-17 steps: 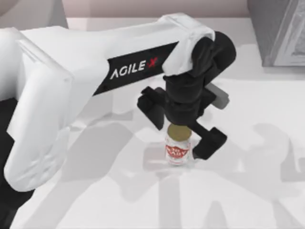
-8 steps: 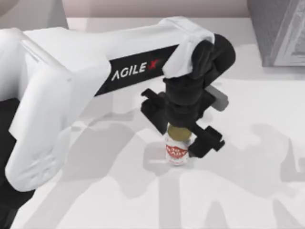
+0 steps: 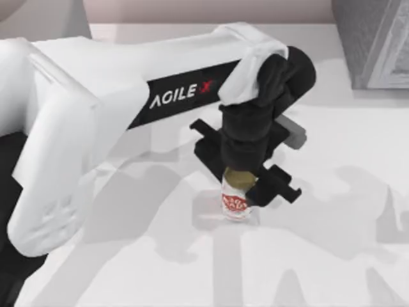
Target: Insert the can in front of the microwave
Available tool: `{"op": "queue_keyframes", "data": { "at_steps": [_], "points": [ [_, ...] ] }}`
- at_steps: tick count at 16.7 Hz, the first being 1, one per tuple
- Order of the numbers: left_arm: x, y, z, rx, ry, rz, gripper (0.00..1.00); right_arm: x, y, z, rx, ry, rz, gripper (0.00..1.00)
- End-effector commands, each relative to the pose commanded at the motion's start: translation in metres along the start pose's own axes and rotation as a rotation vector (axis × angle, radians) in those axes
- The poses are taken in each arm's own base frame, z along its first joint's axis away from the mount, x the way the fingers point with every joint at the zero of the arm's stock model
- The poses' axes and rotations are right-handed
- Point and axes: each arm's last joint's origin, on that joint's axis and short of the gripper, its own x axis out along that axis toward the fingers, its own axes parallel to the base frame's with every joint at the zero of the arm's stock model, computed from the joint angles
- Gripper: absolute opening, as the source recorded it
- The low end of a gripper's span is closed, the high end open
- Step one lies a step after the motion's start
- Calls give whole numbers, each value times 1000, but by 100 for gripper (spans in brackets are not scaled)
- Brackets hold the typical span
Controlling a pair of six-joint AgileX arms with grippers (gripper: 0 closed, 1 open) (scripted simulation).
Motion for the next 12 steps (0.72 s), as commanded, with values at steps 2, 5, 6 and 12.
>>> {"op": "queue_keyframes", "data": {
  "at_steps": [2,5,6,12],
  "points": [
    [0,0,0,0,0,0,0,0,0,0,0,0,0,100],
    [0,0,0,0,0,0,0,0,0,0,0,0,0,100],
    [0,0,0,0,0,0,0,0,0,0,0,0,0,100],
    [-13,0,1,-1,-7,0,0,0,0,0,0,0,0,100]
  ]
}}
